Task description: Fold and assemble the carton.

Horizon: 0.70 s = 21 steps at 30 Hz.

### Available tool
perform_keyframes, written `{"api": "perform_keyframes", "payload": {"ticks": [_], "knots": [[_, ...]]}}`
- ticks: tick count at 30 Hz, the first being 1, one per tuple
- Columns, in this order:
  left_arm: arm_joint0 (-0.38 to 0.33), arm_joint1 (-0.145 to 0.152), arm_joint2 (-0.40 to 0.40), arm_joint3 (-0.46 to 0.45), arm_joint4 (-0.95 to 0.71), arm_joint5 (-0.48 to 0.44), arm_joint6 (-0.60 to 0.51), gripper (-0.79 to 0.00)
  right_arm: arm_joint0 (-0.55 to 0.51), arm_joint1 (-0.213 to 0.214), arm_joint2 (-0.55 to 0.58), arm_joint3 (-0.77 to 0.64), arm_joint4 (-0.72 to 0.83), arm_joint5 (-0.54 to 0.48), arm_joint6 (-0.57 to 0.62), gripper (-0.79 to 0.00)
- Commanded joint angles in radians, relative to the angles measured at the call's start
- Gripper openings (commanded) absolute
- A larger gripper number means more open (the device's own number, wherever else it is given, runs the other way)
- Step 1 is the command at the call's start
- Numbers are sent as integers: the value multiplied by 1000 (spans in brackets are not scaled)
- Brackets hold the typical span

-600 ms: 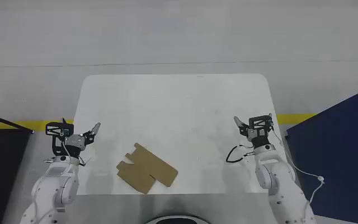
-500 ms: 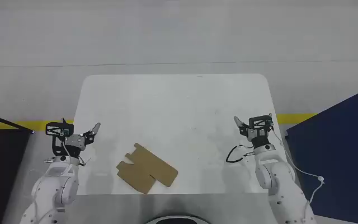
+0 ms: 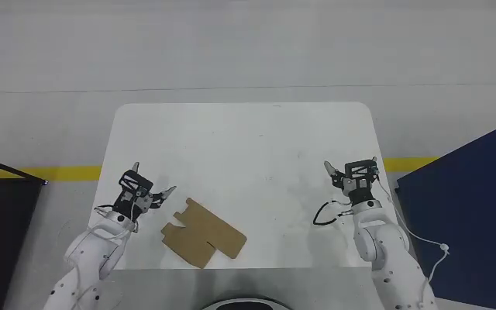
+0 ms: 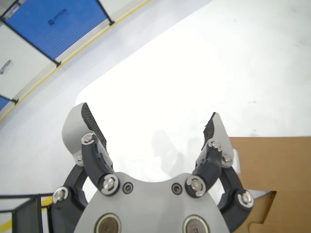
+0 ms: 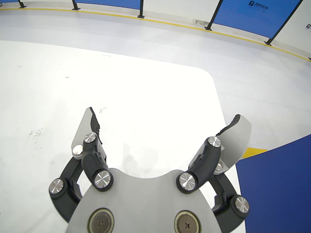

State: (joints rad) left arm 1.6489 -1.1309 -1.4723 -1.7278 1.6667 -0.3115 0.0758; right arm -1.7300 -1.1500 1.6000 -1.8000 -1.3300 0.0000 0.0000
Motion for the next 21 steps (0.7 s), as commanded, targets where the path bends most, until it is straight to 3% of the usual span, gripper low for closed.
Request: {"api": "perform_keyframes", "payload": {"ticks": [1, 7, 16, 21], "knots": [[-3, 4, 3, 5, 51, -33, 18, 0, 0, 0, 0, 0, 0, 0, 0, 0], [-40, 7, 43, 45, 126, -67, 49, 0, 0, 0, 0, 0, 0, 0, 0, 0], [-114, -15, 199, 112, 279, 76, -39, 0, 0, 0, 0, 0, 0, 0, 0, 0], [-135, -23, 240, 148, 284, 87, -44, 0, 0, 0, 0, 0, 0, 0, 0, 0]]}}
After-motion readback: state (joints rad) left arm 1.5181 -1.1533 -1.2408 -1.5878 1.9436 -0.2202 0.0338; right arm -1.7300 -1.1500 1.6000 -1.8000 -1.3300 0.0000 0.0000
